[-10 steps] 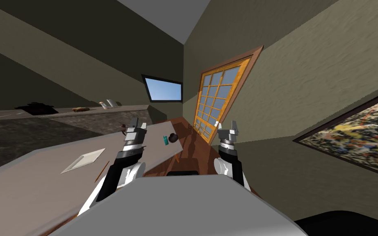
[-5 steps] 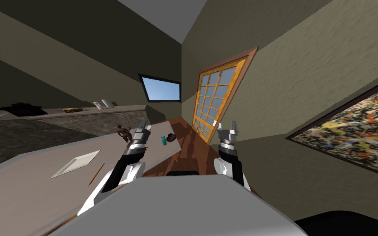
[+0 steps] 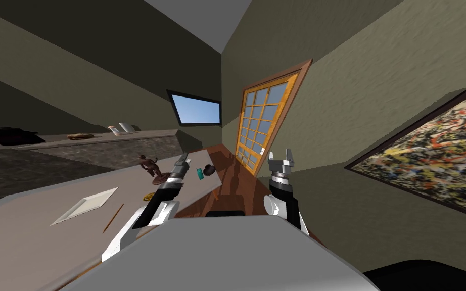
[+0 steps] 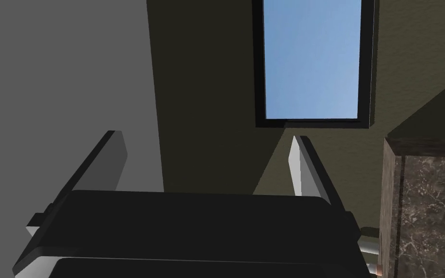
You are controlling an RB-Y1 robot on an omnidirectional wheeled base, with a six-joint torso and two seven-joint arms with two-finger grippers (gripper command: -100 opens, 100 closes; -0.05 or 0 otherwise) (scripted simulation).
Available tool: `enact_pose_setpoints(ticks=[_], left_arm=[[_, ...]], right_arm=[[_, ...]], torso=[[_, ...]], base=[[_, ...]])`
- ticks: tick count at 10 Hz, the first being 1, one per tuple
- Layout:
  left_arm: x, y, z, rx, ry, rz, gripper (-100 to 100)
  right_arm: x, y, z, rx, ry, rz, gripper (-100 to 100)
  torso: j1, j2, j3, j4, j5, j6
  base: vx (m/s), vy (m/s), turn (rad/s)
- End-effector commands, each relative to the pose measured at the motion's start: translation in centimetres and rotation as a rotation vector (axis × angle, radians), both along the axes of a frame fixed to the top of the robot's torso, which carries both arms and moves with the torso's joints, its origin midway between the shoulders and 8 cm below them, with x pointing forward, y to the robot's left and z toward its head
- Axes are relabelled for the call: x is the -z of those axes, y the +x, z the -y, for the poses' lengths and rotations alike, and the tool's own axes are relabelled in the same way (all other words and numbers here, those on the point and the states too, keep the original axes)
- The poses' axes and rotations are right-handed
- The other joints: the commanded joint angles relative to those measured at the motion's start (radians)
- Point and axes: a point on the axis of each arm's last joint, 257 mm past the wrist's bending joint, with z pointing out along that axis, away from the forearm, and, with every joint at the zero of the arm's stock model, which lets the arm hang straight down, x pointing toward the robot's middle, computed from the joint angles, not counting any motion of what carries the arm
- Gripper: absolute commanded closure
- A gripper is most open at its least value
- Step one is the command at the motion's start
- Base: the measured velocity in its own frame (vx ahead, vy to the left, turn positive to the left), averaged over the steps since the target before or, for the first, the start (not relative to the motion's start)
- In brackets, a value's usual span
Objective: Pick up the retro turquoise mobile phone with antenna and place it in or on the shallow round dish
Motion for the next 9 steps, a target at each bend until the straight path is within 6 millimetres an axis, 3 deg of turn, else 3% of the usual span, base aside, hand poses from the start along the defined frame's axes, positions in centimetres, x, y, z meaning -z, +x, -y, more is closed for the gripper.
enact_pose_setpoints(ticks=[1, 3, 4, 5, 6, 7, 9], left_arm=[[3.1, 0.9, -0.1, 0.007, 0.020, -0.087, -100], [7.1, 2.0, -0.5, 0.013, 0.051, -0.196, -100], [7.2, 2.0, -0.6, 0.012, 0.051, -0.200, -100], [9.3, 2.5, -0.9, 0.014, 0.070, -0.257, -100], [9.4, 2.5, -0.9, 0.013, 0.069, -0.258, -100], [11.5, 2.8, -1.3, 0.013, 0.090, -0.318, -100], [13.8, 3.1, -1.9, 0.011, 0.112, -0.379, -100]], right_arm=[[0.0, 0.0, 0.0, 0.000, 0.000, 0.000, 0], [0.0, 0.0, 0.0, 0.000, 0.000, 0.000, 0], [0.0, 0.0, 0.0, 0.000, 0.000, 0.000, 0], [0.0, 0.0, 0.0, 0.000, 0.000, 0.000, 0], [0.0, 0.0, 0.0, 0.000, 0.000, 0.000, 0], [0.0, 0.0, 0.0, 0.000, 0.000, 0.000, 0], [0.0, 0.0, 0.0, 0.000, 0.000, 0.000, 0]], torso=[[0.000, 0.000, 0.000, 0.000, 0.000, 0.000], [-0.001, 0.000, 0.000, 0.000, 0.000, 0.000], [-0.001, 0.000, 0.000, 0.000, 0.000, 0.000], [0.000, -0.001, 0.000, 0.000, 0.000, 0.000], [0.000, -0.001, 0.000, 0.000, 0.000, 0.000], [0.000, -0.001, 0.000, 0.000, 0.000, 0.000], [-0.001, -0.002, -0.001, 0.000, 0.000, 0.000]], base=[[-0.005, -0.036, -0.071], [-0.001, -0.039, -0.076], [0.004, -0.026, -0.025], [0.006, -0.031, -0.054], [0.006, -0.022, -0.027], [0.010, -0.023, -0.065], [0.019, -0.036, -0.062]])
